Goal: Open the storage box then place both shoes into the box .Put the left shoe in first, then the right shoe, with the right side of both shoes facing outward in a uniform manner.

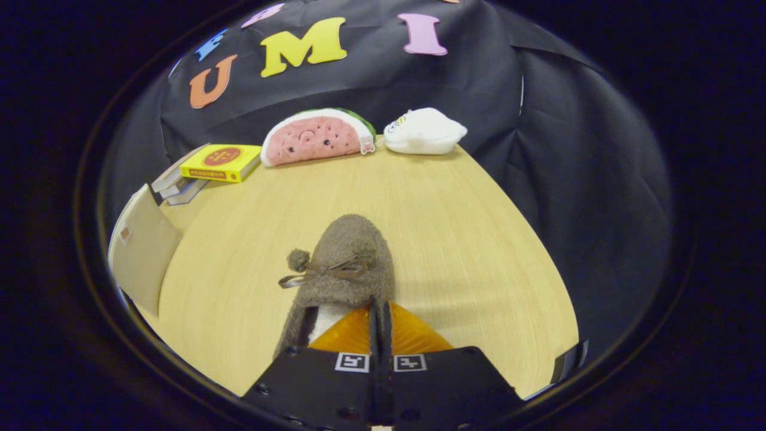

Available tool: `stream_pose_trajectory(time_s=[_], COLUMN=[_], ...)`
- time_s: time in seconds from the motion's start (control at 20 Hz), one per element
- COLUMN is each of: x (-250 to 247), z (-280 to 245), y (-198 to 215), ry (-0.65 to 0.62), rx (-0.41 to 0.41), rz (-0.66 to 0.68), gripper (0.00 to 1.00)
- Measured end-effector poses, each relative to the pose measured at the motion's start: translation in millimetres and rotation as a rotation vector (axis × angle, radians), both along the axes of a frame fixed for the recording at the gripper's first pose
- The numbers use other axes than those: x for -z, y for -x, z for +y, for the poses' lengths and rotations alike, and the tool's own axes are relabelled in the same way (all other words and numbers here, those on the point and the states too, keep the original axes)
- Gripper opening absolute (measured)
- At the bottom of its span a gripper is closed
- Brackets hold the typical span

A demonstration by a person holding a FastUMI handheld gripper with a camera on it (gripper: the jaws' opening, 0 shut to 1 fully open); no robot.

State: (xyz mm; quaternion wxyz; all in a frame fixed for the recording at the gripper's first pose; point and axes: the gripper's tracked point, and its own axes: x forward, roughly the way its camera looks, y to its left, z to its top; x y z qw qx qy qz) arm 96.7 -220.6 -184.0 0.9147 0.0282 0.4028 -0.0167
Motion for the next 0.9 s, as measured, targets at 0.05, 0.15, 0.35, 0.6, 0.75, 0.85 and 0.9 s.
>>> stream_pose_trajectory(time_s=[0.05,0.15,0.35,0.6,0.75,0.85,0.9], x=[0,-3,-6,-21,-36,-54,-66], z=[0,0,10,25,44,67,84], y=[0,1,2,16,21,23,25], ry=[-0.005,-0.022,-0.102,-0.150,-0.144,-0.136,-0.137], rx=[0.003,0.014,0.030,0.026,0.011,-0.014,-0.033], rz=[-0.010,-0.017,-0.015,-0.036,-0.055,-0.080,-0.095], gripper=[0.00,0.00,0.00,0.00,0.00,0.00,0.00])
